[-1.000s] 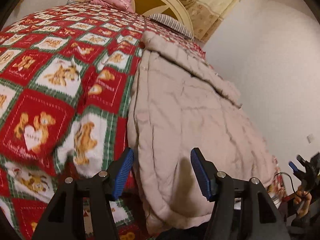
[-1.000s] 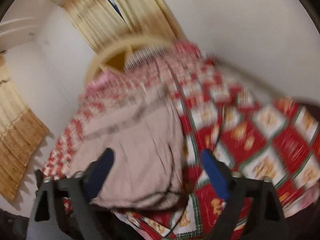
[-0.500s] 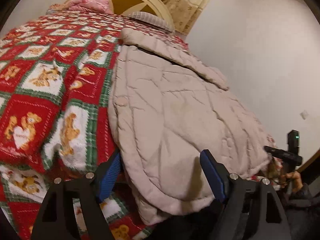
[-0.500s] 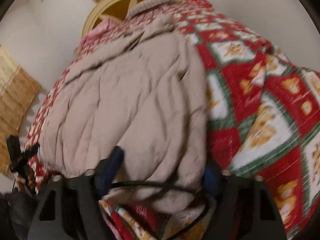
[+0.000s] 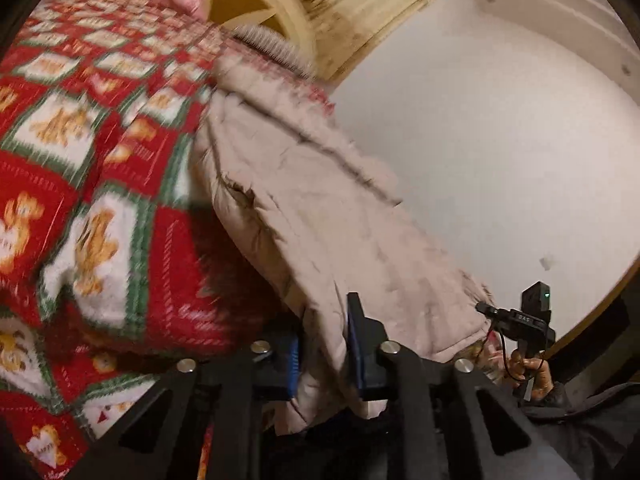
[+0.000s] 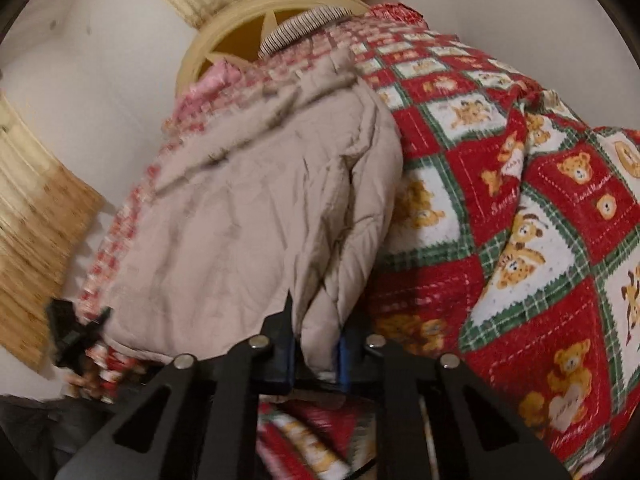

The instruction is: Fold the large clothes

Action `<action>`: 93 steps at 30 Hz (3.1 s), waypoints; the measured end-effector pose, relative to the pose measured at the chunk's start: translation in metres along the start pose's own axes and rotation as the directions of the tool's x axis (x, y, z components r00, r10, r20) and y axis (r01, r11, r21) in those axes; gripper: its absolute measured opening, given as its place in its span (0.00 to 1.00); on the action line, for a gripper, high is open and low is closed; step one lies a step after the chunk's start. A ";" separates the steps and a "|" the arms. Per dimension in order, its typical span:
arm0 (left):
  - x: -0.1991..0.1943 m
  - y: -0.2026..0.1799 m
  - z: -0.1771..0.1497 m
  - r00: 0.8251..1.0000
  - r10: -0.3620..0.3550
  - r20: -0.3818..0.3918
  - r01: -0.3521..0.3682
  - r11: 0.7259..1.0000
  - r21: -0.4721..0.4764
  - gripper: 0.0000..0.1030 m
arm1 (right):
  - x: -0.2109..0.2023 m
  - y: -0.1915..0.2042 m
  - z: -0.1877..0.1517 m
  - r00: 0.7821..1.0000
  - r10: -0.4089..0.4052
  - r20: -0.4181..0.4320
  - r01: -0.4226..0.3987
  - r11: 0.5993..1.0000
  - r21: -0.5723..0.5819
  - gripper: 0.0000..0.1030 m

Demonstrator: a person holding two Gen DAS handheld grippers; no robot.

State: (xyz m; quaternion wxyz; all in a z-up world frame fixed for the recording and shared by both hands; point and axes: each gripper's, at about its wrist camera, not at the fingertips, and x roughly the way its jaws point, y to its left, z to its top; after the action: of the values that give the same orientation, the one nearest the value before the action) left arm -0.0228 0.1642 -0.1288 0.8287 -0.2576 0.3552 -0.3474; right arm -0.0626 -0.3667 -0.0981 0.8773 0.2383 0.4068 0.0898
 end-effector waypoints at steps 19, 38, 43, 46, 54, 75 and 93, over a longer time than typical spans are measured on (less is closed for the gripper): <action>-0.054 -0.090 0.089 0.958 -0.242 0.157 0.232 0.970 0.079 0.15 | -0.104 0.069 0.053 0.910 0.297 0.291 -0.296 0.954 -0.050 0.14; 0.055 -0.023 0.273 0.969 -0.027 0.247 0.065 0.987 -0.145 0.15 | -0.014 0.073 0.238 0.892 0.196 0.407 -0.204 0.979 -0.023 0.14; 0.129 0.033 0.313 0.972 0.110 0.207 -0.050 0.959 -0.277 0.15 | 0.060 0.057 0.298 0.903 0.081 0.422 -0.109 0.993 0.043 0.14; 0.177 0.071 0.324 0.968 0.205 0.148 -0.145 0.931 -0.336 0.15 | 0.118 0.034 0.319 0.916 0.008 0.402 -0.058 0.992 0.112 0.14; 0.231 0.134 0.290 0.955 0.292 0.040 -0.248 0.869 -0.428 0.18 | 0.236 -0.031 0.296 0.937 -0.165 0.307 0.101 0.972 0.214 0.16; 0.083 0.106 0.340 0.871 0.476 0.123 -0.376 0.806 -0.457 0.68 | 0.154 -0.028 0.305 0.899 0.055 0.434 -0.195 0.938 0.286 0.80; 0.330 -0.027 0.276 0.820 0.572 -0.002 -0.560 0.805 0.196 0.69 | 0.303 0.154 0.256 0.977 -0.181 0.116 0.201 0.959 -0.198 0.33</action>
State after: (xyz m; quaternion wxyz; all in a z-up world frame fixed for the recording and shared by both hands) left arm 0.3453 -0.0532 -0.0757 0.9037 -0.0504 0.4067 -0.1240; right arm 0.3346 -0.2145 -0.0831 0.9207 0.1085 0.3732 0.0352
